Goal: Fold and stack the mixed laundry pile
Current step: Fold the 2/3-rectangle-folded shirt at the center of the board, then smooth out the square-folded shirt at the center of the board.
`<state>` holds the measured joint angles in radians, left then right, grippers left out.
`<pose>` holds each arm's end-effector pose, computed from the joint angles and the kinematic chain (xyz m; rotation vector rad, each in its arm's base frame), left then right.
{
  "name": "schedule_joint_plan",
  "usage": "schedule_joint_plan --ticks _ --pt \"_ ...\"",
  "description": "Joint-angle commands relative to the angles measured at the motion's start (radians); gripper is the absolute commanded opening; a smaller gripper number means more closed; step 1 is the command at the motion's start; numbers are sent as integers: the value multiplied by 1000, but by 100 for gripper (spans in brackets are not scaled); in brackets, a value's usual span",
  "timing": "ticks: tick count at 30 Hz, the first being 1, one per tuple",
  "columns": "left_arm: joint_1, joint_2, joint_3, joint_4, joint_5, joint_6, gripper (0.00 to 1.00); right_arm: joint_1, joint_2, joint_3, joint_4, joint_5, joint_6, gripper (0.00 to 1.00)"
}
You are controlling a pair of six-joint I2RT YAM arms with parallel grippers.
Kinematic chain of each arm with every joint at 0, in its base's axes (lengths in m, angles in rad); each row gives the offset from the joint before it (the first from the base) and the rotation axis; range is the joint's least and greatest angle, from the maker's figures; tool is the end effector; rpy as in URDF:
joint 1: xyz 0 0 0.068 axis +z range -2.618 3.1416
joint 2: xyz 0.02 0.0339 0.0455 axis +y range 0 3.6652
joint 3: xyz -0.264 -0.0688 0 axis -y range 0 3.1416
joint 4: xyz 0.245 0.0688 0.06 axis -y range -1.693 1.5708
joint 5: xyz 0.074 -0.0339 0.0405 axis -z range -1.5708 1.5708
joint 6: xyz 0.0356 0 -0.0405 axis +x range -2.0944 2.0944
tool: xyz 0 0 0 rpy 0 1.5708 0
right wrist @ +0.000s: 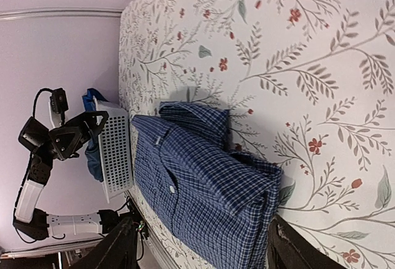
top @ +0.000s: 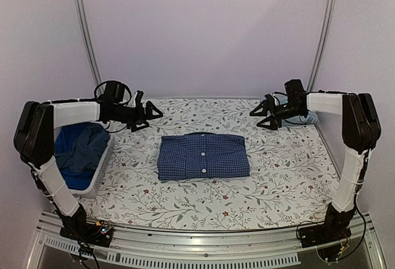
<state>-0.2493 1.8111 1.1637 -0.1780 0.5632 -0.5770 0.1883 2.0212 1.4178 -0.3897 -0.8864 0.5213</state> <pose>0.3685 -0.1134 0.1935 -0.1277 2.4916 -1.0460 0.4108 0.1064 0.1807 0.0682 2.5866 1.4050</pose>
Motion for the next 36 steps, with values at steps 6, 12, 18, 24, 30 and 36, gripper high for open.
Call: schedule_joint_plan --ticks 6,12,18,24,30,36 --pt "-240 -10 -24 257 205 -5 100 249 -54 -30 180 -179 -10 63" --pt "-262 197 52 464 250 -119 100 274 193 72 452 -276 137 62" --pt "-166 344 88 598 273 -216 100 185 405 175 609 -301 237 62" --pt "-84 412 -29 754 294 -338 100 117 475 36 1020 -363 594 63" --pt "-58 217 -142 660 251 -217 100 108 306 -44 1045 -391 636 67" --pt "-83 -52 -69 275 152 11 100 169 57 -167 871 -392 540 68"
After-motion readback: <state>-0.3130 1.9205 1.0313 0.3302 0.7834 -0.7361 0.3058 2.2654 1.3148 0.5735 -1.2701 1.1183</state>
